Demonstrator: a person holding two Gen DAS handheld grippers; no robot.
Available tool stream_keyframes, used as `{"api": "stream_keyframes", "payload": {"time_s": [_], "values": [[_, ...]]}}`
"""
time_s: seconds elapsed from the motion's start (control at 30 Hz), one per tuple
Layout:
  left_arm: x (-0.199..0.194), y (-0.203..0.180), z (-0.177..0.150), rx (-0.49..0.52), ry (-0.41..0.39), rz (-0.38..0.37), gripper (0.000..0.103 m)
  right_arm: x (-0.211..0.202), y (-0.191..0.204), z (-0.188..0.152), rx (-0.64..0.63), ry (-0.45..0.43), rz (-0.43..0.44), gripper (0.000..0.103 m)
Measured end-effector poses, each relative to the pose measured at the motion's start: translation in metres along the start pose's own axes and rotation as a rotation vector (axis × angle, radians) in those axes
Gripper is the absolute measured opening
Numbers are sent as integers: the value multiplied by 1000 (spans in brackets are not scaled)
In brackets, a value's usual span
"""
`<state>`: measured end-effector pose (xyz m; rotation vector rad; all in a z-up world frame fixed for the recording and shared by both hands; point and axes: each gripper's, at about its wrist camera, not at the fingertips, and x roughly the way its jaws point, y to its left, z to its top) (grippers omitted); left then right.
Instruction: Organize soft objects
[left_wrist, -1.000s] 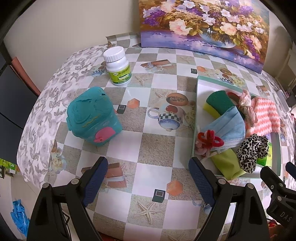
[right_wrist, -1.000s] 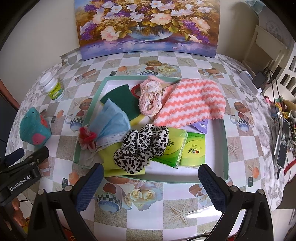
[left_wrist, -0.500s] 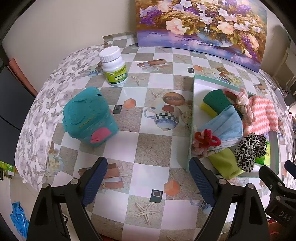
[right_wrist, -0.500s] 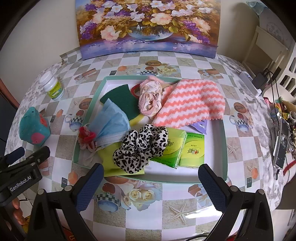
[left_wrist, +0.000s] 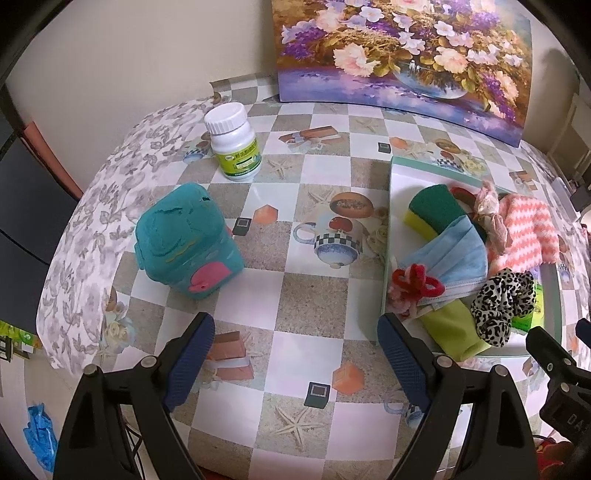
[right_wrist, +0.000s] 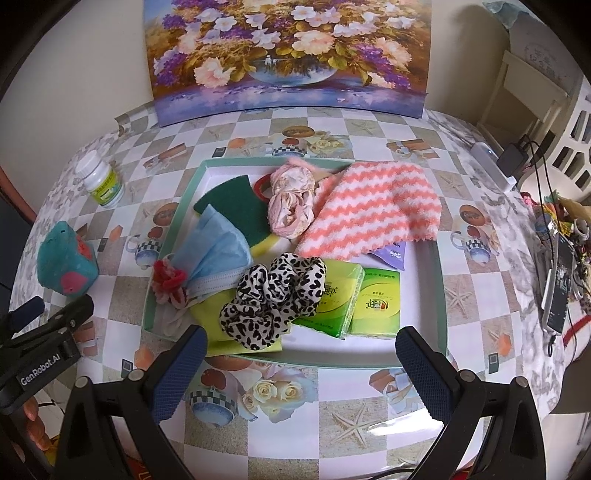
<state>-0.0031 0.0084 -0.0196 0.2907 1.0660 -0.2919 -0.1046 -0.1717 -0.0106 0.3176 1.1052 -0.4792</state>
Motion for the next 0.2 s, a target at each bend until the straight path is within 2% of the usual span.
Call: {"api": "stream_keyframes", "payload": {"time_s": [0.2], "values": [[0, -3, 0, 5, 1, 1, 90, 1, -1, 0, 3, 1, -2, 103]]}}
